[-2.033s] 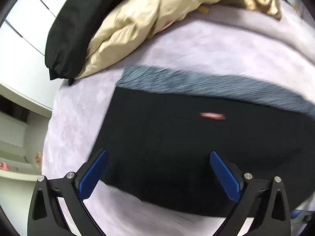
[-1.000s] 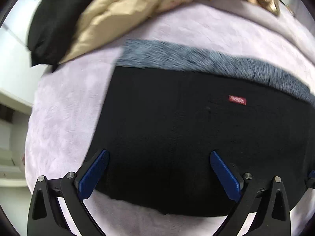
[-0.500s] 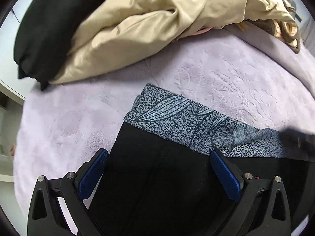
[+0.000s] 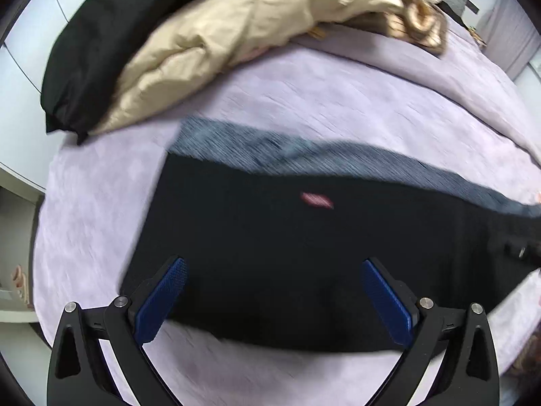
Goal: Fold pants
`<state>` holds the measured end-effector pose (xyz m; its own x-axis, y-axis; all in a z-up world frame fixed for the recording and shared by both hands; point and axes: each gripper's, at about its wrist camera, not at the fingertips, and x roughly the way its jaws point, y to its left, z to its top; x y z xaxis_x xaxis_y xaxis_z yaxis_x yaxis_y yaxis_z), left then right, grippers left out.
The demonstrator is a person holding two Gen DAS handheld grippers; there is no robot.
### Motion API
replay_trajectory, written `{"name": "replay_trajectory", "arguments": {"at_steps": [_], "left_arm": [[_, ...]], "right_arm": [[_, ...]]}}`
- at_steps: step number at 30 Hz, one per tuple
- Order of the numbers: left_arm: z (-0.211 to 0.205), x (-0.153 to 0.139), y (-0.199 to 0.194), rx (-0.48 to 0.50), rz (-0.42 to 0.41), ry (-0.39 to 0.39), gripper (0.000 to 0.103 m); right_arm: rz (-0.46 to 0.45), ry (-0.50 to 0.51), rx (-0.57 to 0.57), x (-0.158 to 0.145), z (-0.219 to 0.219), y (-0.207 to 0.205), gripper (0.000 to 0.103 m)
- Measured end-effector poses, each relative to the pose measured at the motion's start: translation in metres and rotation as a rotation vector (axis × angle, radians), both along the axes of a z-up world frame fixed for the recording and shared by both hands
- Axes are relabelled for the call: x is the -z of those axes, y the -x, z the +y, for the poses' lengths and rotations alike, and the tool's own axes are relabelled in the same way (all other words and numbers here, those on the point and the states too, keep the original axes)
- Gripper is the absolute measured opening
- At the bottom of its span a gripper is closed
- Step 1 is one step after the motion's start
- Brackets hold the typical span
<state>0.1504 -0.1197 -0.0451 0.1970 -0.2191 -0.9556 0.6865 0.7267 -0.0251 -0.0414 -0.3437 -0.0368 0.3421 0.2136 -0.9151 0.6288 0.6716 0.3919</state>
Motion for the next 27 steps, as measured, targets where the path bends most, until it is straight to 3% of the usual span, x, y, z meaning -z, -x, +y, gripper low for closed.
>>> {"name": "replay_trajectory", "arguments": {"at_steps": [5, 8, 10, 11, 15, 27], "left_arm": [[0.004, -0.012, 0.046, 0.009, 0.094, -0.015, 0.103], [0.012, -0.020, 0.060, 0.011, 0.091, -0.031, 0.103], [0.015, -0.026, 0.066, 0.007, 0.093, -0.030, 0.103], [0.018, -0.030, 0.070, 0.004, 0.091, -0.026, 0.103], [0.021, -0.042, 0.081, 0.004, 0.053, -0.043, 0.103], [0.025, -0.047, 0.090, -0.025, 0.062, -0.092, 0.103]], "right_arm": [[0.038, 0.001, 0.047, -0.006, 0.021, 0.042, 0.081], [0.027, 0.033, 0.061, -0.015, 0.038, 0.052, 0.086], [0.031, 0.065, 0.054, -0.019, 0.047, 0.052, 0.101], [0.028, 0.075, 0.050, -0.023, 0.052, 0.054, 0.103], [0.017, 0.084, 0.044, -0.037, 0.065, 0.060, 0.103], [0.081, 0.104, 0.019, -0.049, 0.085, 0.060, 0.103]]}}
